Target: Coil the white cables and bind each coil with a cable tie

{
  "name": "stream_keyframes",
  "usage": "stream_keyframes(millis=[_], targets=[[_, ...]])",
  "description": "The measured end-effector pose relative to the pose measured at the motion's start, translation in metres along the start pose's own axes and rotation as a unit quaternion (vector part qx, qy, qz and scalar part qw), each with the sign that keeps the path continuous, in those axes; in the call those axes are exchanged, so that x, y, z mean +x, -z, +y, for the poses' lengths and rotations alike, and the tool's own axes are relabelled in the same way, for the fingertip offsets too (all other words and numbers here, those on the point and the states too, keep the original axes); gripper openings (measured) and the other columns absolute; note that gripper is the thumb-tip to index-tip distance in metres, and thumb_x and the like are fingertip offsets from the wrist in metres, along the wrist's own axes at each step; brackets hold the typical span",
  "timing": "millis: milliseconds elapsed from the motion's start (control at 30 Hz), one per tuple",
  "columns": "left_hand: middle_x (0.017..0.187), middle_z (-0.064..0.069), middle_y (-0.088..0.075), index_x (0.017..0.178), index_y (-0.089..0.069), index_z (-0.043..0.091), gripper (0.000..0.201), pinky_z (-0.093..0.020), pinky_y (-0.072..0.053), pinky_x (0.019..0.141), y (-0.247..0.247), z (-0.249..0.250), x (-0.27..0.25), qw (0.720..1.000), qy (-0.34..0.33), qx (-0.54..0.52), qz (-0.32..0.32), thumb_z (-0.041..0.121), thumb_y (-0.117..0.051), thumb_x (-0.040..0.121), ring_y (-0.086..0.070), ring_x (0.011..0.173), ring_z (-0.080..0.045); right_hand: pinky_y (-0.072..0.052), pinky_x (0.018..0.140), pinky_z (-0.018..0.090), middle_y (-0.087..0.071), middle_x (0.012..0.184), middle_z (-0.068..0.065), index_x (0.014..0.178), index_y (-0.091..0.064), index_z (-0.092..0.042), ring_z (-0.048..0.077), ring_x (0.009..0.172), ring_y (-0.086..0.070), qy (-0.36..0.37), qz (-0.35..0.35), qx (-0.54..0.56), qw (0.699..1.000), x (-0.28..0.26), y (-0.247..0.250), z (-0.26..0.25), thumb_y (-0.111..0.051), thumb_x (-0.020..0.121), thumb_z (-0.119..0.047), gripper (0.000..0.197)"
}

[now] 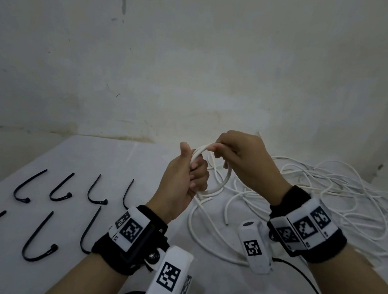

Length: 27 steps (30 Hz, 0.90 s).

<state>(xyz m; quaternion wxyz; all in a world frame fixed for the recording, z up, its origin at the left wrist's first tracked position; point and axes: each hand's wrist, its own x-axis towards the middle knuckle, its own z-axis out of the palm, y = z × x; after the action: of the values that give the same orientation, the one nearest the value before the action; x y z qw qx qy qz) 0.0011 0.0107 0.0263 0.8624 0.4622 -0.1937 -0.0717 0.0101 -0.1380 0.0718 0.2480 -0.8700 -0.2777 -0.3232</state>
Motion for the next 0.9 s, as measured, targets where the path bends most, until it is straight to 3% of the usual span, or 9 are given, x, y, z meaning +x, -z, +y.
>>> stream_keyframes(millis=[100, 167, 333, 467, 567, 633, 700, 800, 900], targets=[[0.049, 0.007, -0.024, 0.059, -0.032, 0.017, 0.052, -0.015, -0.025, 0.039, 0.001, 0.002, 0.0, 0.999, -0.026, 0.019, -0.009, 0.068, -0.039, 0.064, -0.022, 0.04, -0.005, -0.038, 0.051, 0.012, -0.056, 0.054, -0.006, 0.068, -0.06, -0.011, 0.007, 0.047, -0.058, -0.03, -0.017, 0.073, 0.997, -0.002, -0.002, 0.001, -0.058, 0.093, -0.033, 0.033], [0.051, 0.007, -0.025, 0.062, -0.033, 0.015, 0.049, -0.016, -0.027, 0.043, 0.003, 0.004, 0.0, 0.998, -0.034, 0.044, -0.028, 0.064, -0.04, 0.068, -0.024, 0.042, -0.006, -0.036, 0.051, 0.009, -0.055, 0.05, -0.004, 0.071, -0.064, -0.007, 0.005, 0.044, -0.056, -0.062, -0.025, 0.141, 0.988, -0.002, -0.003, 0.001, -0.057, 0.093, -0.024, 0.029], [0.049, 0.009, -0.027, 0.065, -0.032, 0.013, 0.04, -0.018, -0.024, 0.044, 0.001, 0.007, 0.0, 0.997, -0.046, 0.061, -0.019, 0.049, -0.038, 0.082, -0.023, 0.042, -0.005, -0.051, 0.068, 0.022, -0.054, 0.057, -0.003, 0.088, -0.064, -0.009, 0.014, 0.065, -0.067, -0.169, -0.142, 0.403, 0.888, -0.007, -0.001, 0.01, -0.047, 0.09, -0.031, 0.028], [0.048, 0.007, -0.025, 0.063, -0.031, 0.014, 0.041, -0.016, -0.027, 0.041, 0.001, 0.007, 0.003, 0.999, -0.033, 0.031, -0.009, 0.05, -0.038, 0.082, -0.022, 0.04, -0.005, -0.052, 0.075, 0.029, -0.052, 0.055, 0.0, 0.089, -0.057, -0.007, 0.019, 0.068, -0.07, -0.183, -0.192, 0.469, 0.843, -0.012, -0.001, 0.017, -0.044, 0.093, -0.032, 0.028], [0.052, 0.005, -0.028, 0.067, -0.043, 0.01, 0.041, -0.018, -0.035, 0.045, 0.005, 0.007, 0.004, 0.998, -0.012, 0.052, -0.035, 0.045, -0.039, 0.087, -0.029, 0.043, -0.006, -0.056, 0.067, 0.033, -0.044, 0.047, -0.002, 0.081, -0.055, -0.008, 0.015, 0.045, -0.057, -0.189, -0.164, 0.465, 0.849, -0.011, -0.003, 0.018, -0.046, 0.094, -0.034, 0.031], [0.055, 0.004, -0.034, 0.085, -0.059, 0.008, 0.034, -0.021, -0.044, 0.052, 0.01, 0.007, 0.005, 0.987, -0.032, 0.151, -0.05, 0.032, -0.038, 0.097, -0.036, 0.048, -0.008, -0.053, 0.056, 0.03, -0.037, 0.044, -0.004, 0.076, -0.053, -0.008, 0.011, 0.037, -0.041, -0.184, -0.134, 0.419, 0.879, -0.008, -0.006, 0.017, -0.047, 0.095, -0.033, 0.032], [0.056, 0.008, -0.043, 0.098, -0.059, 0.01, 0.021, -0.023, -0.05, 0.057, 0.012, 0.009, 0.006, 0.96, -0.066, 0.267, -0.051, 0.021, -0.042, 0.099, -0.043, 0.05, -0.007, -0.05, 0.053, 0.031, -0.036, 0.042, -0.008, 0.073, -0.051, -0.009, 0.009, 0.036, -0.036, -0.178, -0.112, 0.358, 0.91, -0.004, -0.009, 0.013, -0.045, 0.097, -0.029, 0.032], [0.061, 0.001, -0.045, 0.091, -0.054, 0.012, 0.016, -0.026, -0.055, 0.058, 0.013, 0.012, 0.008, 0.941, -0.087, 0.326, -0.024, 0.018, -0.042, 0.099, -0.047, 0.049, -0.006, -0.048, 0.057, 0.041, -0.039, 0.039, -0.008, 0.071, -0.052, -0.011, 0.008, 0.035, -0.042, -0.174, -0.1, 0.288, 0.936, 0.002, -0.012, 0.007, -0.045, 0.1, -0.025, 0.033], [0.053, 0.004, -0.042, 0.081, -0.052, 0.011, 0.027, -0.027, -0.054, 0.056, 0.018, 0.015, 0.009, 0.94, -0.09, 0.327, -0.011, 0.019, -0.037, 0.101, -0.044, 0.047, -0.007, -0.049, 0.054, 0.033, -0.036, 0.042, -0.007, 0.074, -0.052, -0.008, 0.009, 0.035, -0.037, -0.172, -0.135, 0.34, 0.915, 0.001, -0.009, 0.007, -0.044, 0.099, -0.025, 0.032]])
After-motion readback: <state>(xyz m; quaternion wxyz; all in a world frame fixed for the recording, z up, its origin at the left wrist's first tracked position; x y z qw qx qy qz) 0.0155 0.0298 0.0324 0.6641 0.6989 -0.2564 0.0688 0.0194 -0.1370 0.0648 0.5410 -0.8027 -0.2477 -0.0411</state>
